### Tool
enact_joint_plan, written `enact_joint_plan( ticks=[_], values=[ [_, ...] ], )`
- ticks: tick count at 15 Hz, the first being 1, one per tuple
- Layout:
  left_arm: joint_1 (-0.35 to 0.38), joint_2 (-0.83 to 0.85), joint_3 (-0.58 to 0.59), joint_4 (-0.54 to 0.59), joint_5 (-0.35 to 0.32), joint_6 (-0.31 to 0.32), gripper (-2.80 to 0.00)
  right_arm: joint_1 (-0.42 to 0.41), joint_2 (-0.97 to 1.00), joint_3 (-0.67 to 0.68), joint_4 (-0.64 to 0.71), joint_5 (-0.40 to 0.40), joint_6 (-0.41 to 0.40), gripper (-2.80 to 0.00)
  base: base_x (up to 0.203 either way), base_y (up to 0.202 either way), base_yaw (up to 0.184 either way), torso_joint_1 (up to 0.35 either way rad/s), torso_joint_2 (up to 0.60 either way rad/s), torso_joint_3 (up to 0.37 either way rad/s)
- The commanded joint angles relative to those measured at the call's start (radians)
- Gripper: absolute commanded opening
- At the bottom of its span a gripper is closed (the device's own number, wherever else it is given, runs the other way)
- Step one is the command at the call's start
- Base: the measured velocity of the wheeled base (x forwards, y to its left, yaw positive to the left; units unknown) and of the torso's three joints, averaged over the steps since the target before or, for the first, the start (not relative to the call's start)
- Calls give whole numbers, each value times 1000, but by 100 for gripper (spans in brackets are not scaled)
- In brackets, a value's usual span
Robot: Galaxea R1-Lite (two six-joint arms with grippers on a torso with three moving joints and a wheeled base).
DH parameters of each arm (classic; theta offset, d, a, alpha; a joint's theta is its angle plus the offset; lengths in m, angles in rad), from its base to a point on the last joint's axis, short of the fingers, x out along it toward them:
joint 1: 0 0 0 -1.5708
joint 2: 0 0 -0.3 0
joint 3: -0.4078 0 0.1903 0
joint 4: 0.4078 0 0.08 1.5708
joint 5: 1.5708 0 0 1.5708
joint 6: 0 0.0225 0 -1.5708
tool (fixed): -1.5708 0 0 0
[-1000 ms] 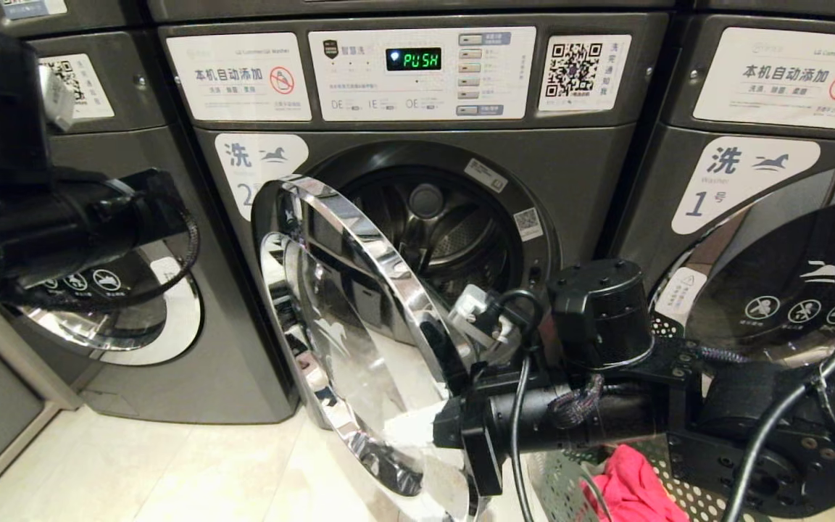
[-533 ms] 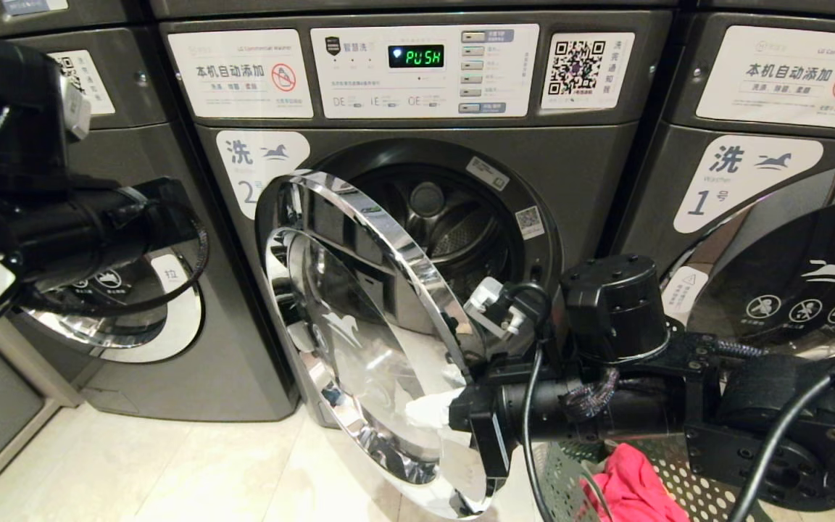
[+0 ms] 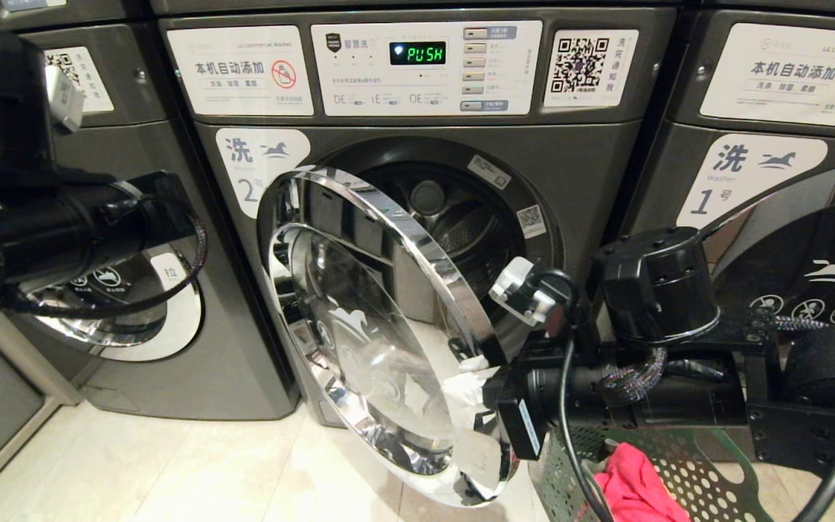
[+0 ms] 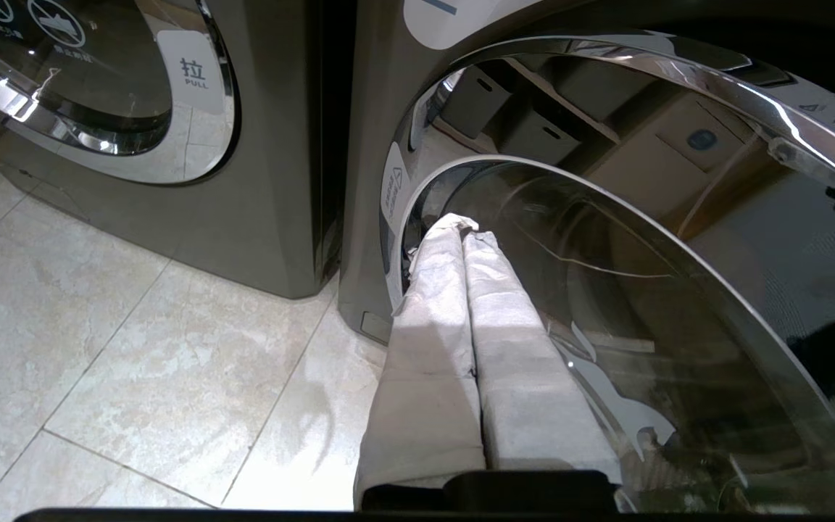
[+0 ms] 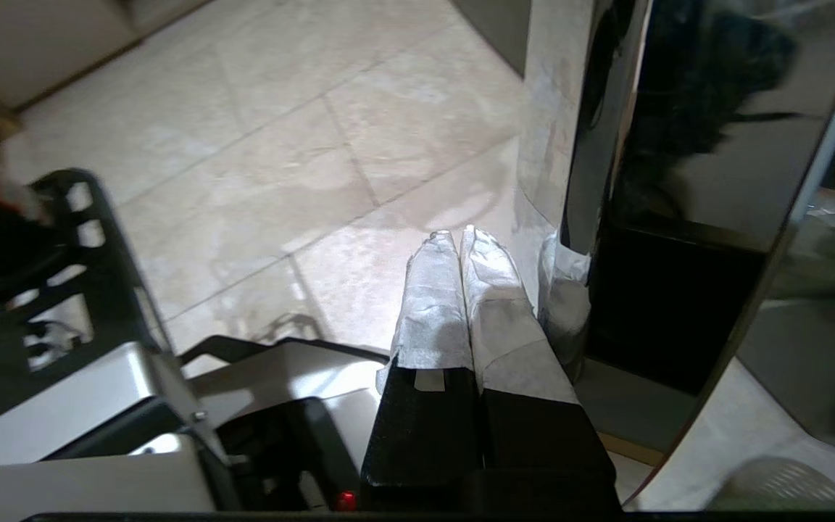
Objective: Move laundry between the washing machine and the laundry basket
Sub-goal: Press the washing machine door tightly with the right hand
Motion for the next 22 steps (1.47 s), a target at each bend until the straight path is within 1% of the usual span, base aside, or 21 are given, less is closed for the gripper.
enact_joint_plan(
  ticks=[1,2,4,6,8,10,12,14,17,18,19,21,22],
  values=[
    [-3,-11,0,0,3,-2,-280,-9,-16,6,6,-52,-22,-280,0,0,0,0,0,0],
    [-4,-15,0,2,5,-1,-280,-14,-8,8,16,-93,-48,-280,0,0,0,0,0,0],
    [-4,-33,0,7,9,-1,-280,-41,38,3,15,-107,-74,-280,0,0,0,0,0,0],
    [-5,-72,1,24,15,2,-280,-88,107,-14,-5,-140,-103,-280,0,0,0,0,0,0],
    [-11,-129,1,70,39,2,-280,-165,196,-46,-80,-172,-119,-280,0,0,0,0,0,0],
    [-12,-189,9,127,47,3,-280,-266,284,-100,-147,-199,-146,-280,0,0,0,0,0,0],
    [-11,-235,30,164,50,3,-280,-350,376,-194,-177,-207,-178,-280,0,0,0,0,0,0],
    [-9,-267,51,194,51,3,-280,-418,451,-310,-194,-213,-189,-280,0,0,0,0,0,0],
    [-9,-278,67,204,51,3,-280,-452,553,-465,-199,-218,-192,-280,0,0,0,0,0,0],
    [-9,-279,67,204,52,3,-280,-455,579,-518,-194,-237,-194,-280,0,0,0,0,0,0],
    [-9,-281,66,206,52,3,-280,-457,606,-555,-184,-274,-196,-280,0,0,0,0,0,0],
    [-7,-287,67,210,52,3,-280,-461,636,-580,-169,-299,-197,-280,0,0,0,0,0,0],
    [-7,-287,67,216,52,3,-280,-467,643,-588,-168,-328,-207,-280,0,0,0,0,0,0]
  ],
)
